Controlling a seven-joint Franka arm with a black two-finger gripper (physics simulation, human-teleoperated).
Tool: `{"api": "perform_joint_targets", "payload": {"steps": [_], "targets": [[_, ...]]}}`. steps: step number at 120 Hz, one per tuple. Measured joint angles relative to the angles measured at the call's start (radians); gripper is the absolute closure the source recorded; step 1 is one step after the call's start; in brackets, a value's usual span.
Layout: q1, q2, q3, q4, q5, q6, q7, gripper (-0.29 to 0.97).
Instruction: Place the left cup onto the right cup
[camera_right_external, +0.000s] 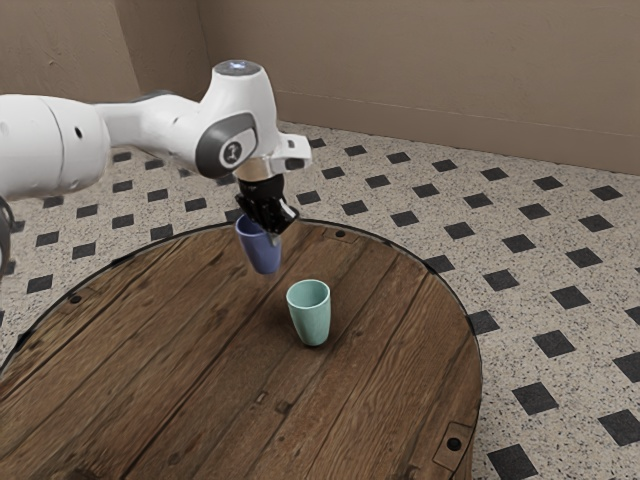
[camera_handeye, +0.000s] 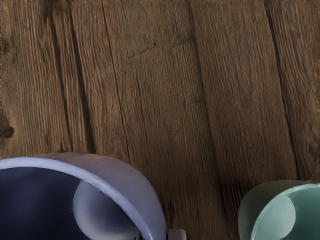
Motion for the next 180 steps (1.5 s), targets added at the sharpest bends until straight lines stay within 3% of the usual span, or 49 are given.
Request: {"api": "perform_joint_targets", "payload": {"steps": [52,86,180], "targets": [[-0.022,-0.100,-0.078,0.009,0.053,-0.126,-0.061,0.78],[-0.024,-0.088,-0.163,0.030,0.078,-0.169,-0.128,0.78],[-0.022,-0.054,-0.222,0.017,0.095,-0.172,-0.307,0.78]]}}
